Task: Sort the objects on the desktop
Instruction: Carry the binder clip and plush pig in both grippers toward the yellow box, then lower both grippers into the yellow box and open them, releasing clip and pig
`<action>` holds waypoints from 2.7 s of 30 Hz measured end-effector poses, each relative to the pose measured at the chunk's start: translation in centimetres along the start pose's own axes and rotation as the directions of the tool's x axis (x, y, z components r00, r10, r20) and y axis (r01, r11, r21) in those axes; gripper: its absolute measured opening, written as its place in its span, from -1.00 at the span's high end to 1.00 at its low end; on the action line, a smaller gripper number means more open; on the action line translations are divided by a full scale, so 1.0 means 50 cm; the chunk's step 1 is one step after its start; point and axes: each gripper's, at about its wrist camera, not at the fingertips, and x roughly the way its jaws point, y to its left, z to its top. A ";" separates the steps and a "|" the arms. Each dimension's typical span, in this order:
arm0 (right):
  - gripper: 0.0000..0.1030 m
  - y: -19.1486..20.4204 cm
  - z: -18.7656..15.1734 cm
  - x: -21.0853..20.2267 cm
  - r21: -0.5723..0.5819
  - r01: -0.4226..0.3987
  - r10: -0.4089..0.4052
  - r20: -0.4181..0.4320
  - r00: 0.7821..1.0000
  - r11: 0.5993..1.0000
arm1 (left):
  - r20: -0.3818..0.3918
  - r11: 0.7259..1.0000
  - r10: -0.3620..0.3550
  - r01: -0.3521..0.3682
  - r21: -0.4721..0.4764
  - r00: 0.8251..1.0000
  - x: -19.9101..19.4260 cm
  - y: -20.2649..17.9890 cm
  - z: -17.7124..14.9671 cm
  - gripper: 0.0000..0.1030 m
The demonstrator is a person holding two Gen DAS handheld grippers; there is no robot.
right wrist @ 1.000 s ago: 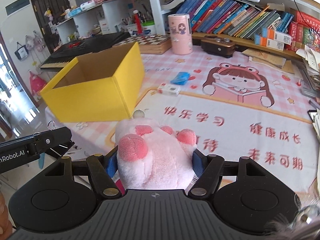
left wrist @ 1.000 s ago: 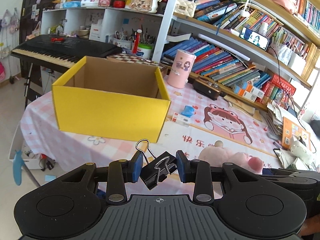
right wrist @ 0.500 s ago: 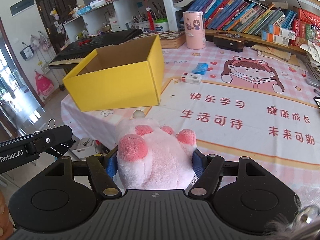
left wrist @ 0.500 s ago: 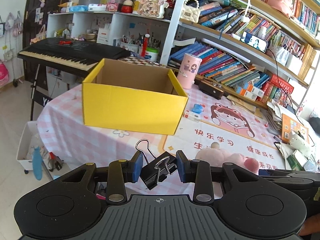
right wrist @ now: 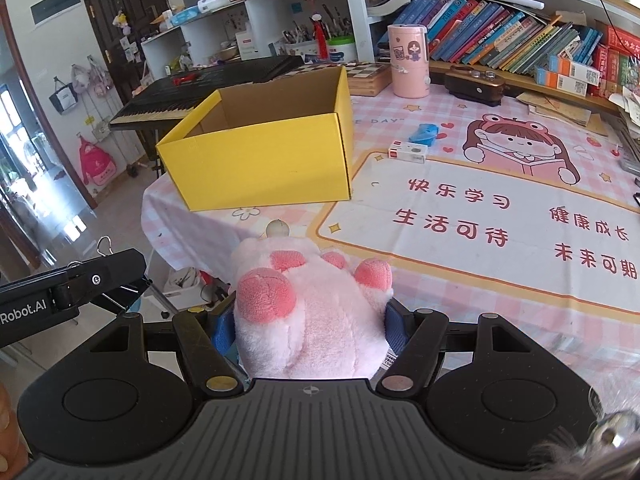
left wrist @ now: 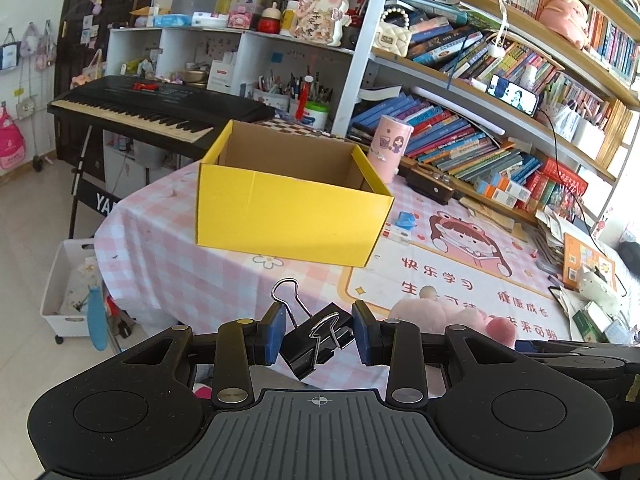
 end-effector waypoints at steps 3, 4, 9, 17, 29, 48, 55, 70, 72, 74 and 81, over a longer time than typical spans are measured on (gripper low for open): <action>-0.30 0.012 -0.001 -0.001 -0.013 -0.004 0.004 0.000 1.000 1.000 | 0.007 1.000 0.002 -0.002 -0.008 1.000 -0.006 0.007 0.000 0.34; -0.30 0.016 -0.001 -0.001 -0.017 -0.006 0.006 0.000 1.000 1.000 | 0.010 1.000 0.003 -0.003 -0.011 1.000 -0.008 0.011 0.000 0.34; -0.30 0.035 0.003 0.002 -0.035 -0.014 0.014 0.003 1.000 0.999 | 0.029 1.000 0.014 -0.013 -0.025 0.999 -0.020 0.027 0.001 0.33; -0.30 0.059 0.013 0.009 -0.068 -0.022 0.023 0.012 1.000 0.997 | 0.050 0.999 0.023 -0.021 -0.040 0.998 -0.025 0.050 0.009 0.34; -0.30 0.058 0.065 0.029 -0.109 -0.023 0.030 0.070 0.997 0.994 | 0.069 0.999 0.022 -0.019 -0.039 0.997 0.007 0.055 0.043 0.33; -0.31 0.024 0.321 0.140 -0.156 -0.125 0.157 0.214 0.964 0.980 | 0.207 0.992 0.127 -0.126 -0.018 0.970 0.137 0.048 0.230 0.34; -0.31 0.006 0.402 0.204 -0.181 -0.130 0.173 0.249 0.953 0.975 | 0.182 0.987 0.148 -0.157 0.034 0.972 0.250 0.035 0.287 0.34; -0.31 -0.006 0.501 0.386 -0.260 -0.169 0.194 0.074 0.978 0.951 | -0.001 0.972 0.188 -0.186 0.141 0.982 0.445 -0.005 0.279 0.33; -0.31 0.004 0.505 0.419 -0.282 -0.183 0.198 0.026 0.980 0.942 | -0.023 0.971 0.197 -0.191 0.144 0.980 0.459 -0.003 0.274 0.33; -0.32 0.016 0.508 0.452 -0.311 -0.199 0.199 -0.033 0.979 0.929 | -0.045 0.969 0.205 -0.197 0.148 0.978 0.474 -0.001 0.271 0.33; -0.33 0.039 0.504 0.557 -0.342 -0.207 0.141 -0.207 0.968 0.917 | -0.110 0.968 0.215 -0.197 0.159 0.970 0.505 0.004 0.254 0.33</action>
